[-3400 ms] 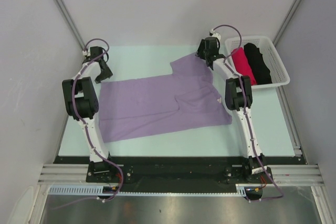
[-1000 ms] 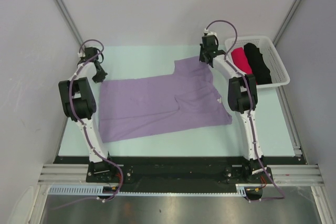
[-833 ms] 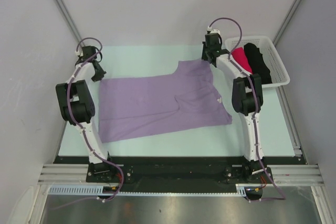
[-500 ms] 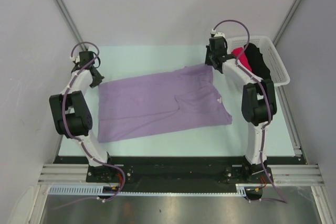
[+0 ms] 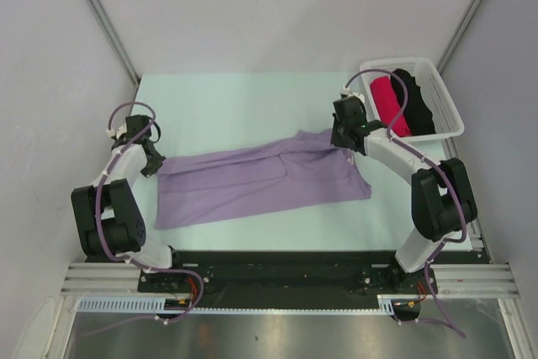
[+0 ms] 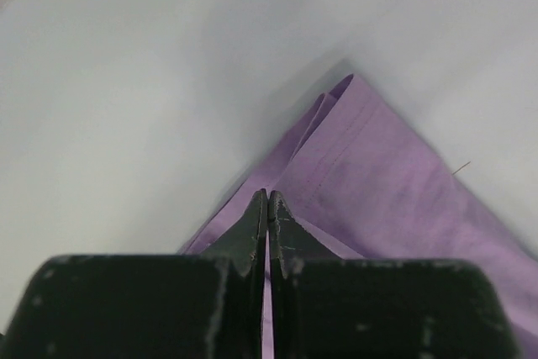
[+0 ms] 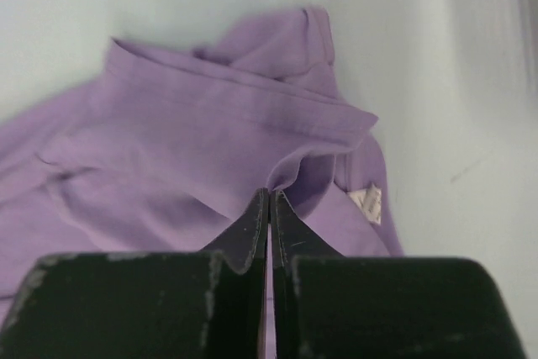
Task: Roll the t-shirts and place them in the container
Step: Fold the T-shirt at the center of the board.
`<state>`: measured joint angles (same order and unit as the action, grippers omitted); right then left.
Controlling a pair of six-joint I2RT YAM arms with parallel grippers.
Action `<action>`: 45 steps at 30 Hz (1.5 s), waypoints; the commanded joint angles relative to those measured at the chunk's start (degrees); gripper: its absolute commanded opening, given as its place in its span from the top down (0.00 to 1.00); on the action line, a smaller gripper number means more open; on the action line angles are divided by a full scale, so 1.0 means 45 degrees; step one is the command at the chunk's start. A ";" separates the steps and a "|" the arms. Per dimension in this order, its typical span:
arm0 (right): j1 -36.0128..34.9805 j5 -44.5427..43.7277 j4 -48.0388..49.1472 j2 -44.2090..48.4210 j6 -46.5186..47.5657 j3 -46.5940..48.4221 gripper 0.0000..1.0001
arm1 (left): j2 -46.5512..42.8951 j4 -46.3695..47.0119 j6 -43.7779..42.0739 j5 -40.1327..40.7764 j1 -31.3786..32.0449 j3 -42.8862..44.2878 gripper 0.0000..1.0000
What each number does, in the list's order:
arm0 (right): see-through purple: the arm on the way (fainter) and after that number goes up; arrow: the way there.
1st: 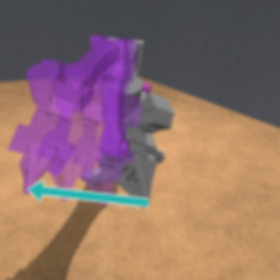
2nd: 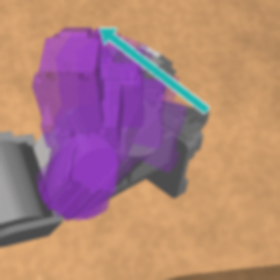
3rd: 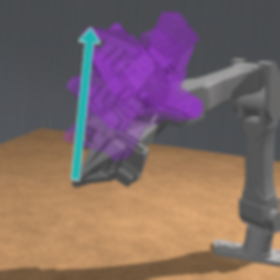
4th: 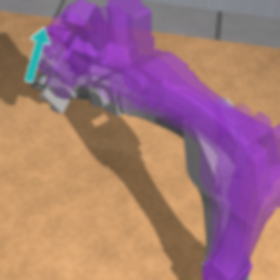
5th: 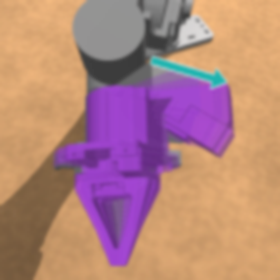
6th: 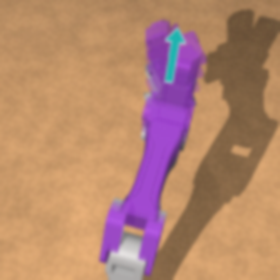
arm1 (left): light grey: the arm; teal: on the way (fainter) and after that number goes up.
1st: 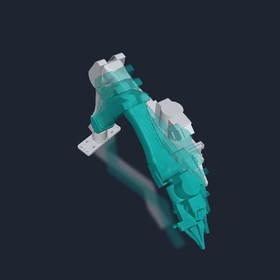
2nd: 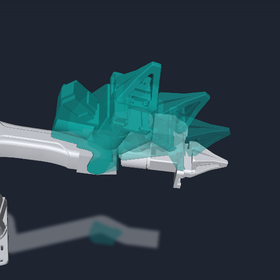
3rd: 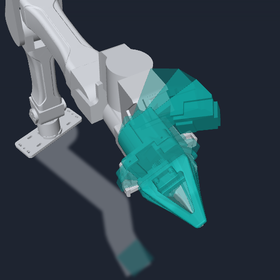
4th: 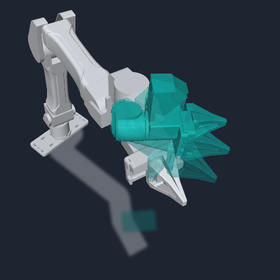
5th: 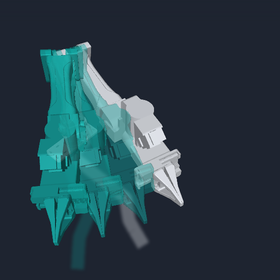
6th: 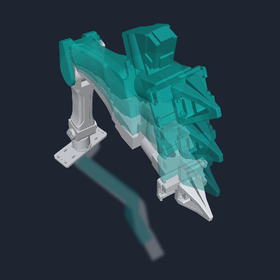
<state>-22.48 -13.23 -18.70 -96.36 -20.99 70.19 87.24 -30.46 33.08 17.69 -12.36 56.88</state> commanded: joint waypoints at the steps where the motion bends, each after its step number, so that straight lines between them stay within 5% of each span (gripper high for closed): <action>1: -0.0004 -0.0321 -0.0434 0.0689 -0.0628 -0.0715 1.00 | -0.0598 0.0089 0.0519 0.0014 -0.0202 -0.0763 1.00; 45: -0.0357 -0.0576 -0.1138 0.3463 -0.1350 -0.3000 1.00 | -0.1632 0.0206 0.0676 -0.0474 -0.0925 -0.1741 0.96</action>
<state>-24.49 -16.29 -24.91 -82.85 -25.43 59.66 82.72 -30.13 35.11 15.29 -15.86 50.28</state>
